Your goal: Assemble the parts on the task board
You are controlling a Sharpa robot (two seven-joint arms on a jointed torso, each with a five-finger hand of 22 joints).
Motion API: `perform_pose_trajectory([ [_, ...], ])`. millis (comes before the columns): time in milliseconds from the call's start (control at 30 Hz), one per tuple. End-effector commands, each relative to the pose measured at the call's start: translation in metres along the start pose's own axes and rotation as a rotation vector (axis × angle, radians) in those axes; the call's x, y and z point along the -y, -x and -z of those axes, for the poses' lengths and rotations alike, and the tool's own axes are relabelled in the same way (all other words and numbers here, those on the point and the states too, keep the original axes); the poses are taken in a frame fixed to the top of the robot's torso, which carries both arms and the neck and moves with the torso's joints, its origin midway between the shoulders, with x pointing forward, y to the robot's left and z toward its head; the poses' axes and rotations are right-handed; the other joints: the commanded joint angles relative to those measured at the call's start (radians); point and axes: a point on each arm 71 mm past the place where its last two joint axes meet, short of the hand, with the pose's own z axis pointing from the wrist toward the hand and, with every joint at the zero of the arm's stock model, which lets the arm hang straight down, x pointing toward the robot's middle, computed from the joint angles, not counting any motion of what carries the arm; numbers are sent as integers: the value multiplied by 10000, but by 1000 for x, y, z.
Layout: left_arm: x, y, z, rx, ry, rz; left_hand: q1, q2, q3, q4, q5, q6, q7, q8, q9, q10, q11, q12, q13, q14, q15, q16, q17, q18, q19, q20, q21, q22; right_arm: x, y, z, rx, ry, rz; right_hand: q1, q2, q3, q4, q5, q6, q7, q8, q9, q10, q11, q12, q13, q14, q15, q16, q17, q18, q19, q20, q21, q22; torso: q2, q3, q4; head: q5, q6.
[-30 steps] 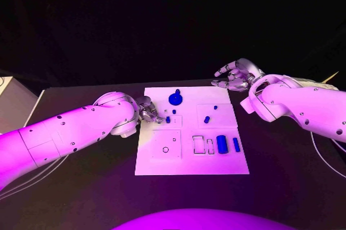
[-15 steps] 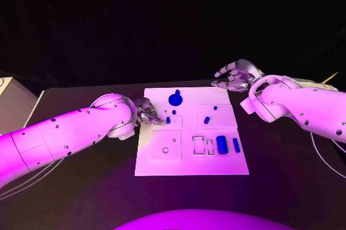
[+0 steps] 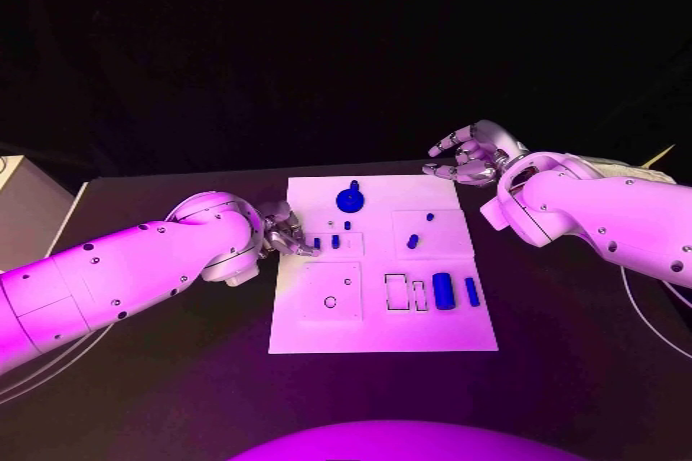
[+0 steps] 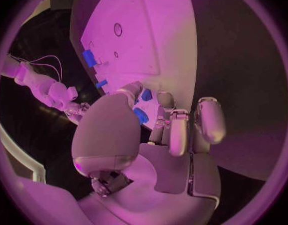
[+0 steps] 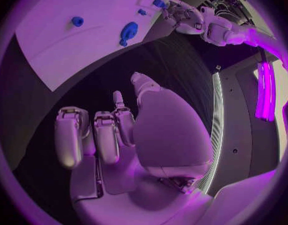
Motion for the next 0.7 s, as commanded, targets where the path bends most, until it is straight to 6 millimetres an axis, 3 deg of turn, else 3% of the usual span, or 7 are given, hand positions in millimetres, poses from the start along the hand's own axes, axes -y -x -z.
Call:
perform_pose_trajectory([
  [33,1,0,3,-116,65,-11,179,-4,-83,5,32,-98,-13,85,3,-111,0,-33,-39,724,66,-67,1925,125,-77,12,-57,-25,-1,-1,0,-70,136,79,-62,-32,39,-13,39,-69,31,65,-10,-42,1,-39,1175,991,-13,-3,2507,5,482,23,-61,1328,-7,10,10,6,19],
  [267,5,4,9,84,-549,510,619,-41,-106,9,35,-235,32,234,-4,-498,45,-195,-422,553,104,-243,1603,202,-319,44,-267,-409,0,-1,1,-74,125,77,-62,-32,39,-13,39,-69,31,65,-10,-42,1,-39,1175,991,-13,-3,2507,5,482,23,-61,1328,2,7,-18,24,61],
  [333,7,5,12,92,-886,867,731,-108,-155,21,39,-630,166,229,-64,-1171,170,-529,-961,123,212,-660,884,373,-908,119,-764,-1295,0,-1,1,-65,116,78,-62,-32,39,-13,39,-69,31,65,-10,-42,1,-39,1175,991,-13,-3,2507,5,482,23,-61,1328,2,20,-14,15,74],
  [400,9,7,16,258,-1198,1254,797,-73,-274,17,27,-1286,415,290,-257,-1868,417,-666,-1129,-1063,449,-1708,-720,785,-2450,342,-2232,-3530,1,0,1,-53,105,80,-62,-32,39,-13,39,-69,31,65,-10,-42,1,-39,1175,991,-13,-3,2507,5,482,23,-61,1328,4,25,-12,-3,85],
  [500,12,15,19,732,-1667,1799,1069,54,-199,20,50,-1717,592,251,-632,-2286,589,-893,-1420,-1788,599,-2320,-1662,991,-3169,502,-3186,-4773,1,0,1,-40,96,82,-62,-32,39,-13,39,-69,31,65,-10,-42,1,-39,1175,991,-13,-3,2507,5,482,23,-61,1328,4,22,-3,-14,94],
  [567,15,22,21,1161,-2168,2256,1404,167,221,21,87,-1836,714,210,-1046,-2602,717,-1170,-1744,-2970,725,-3270,-3047,1073,-3661,631,-3885,-5449,2,0,1,-30,97,81,-46,-44,66,-15,59,-78,34,73,-17,-43,2,-39,1173,989,-13,-8,2499,1,487,22,-52,1340,-1,26,-3,-9,109],
  [700,26,30,21,1845,-3657,2980,2765,-8,2008,-90,49,-1798,859,-30,-1946,-3016,827,-1467,-2235,-3275,802,-3231,-3395,1080,-3604,684,-3994,-5520,2,1,1,47,105,73,-44,-42,71,-14,62,-78,34,74,-17,-81,2,-77,1138,986,-13,-13,2489,6,480,22,-70,1324,-15,33,0,6,158],
])
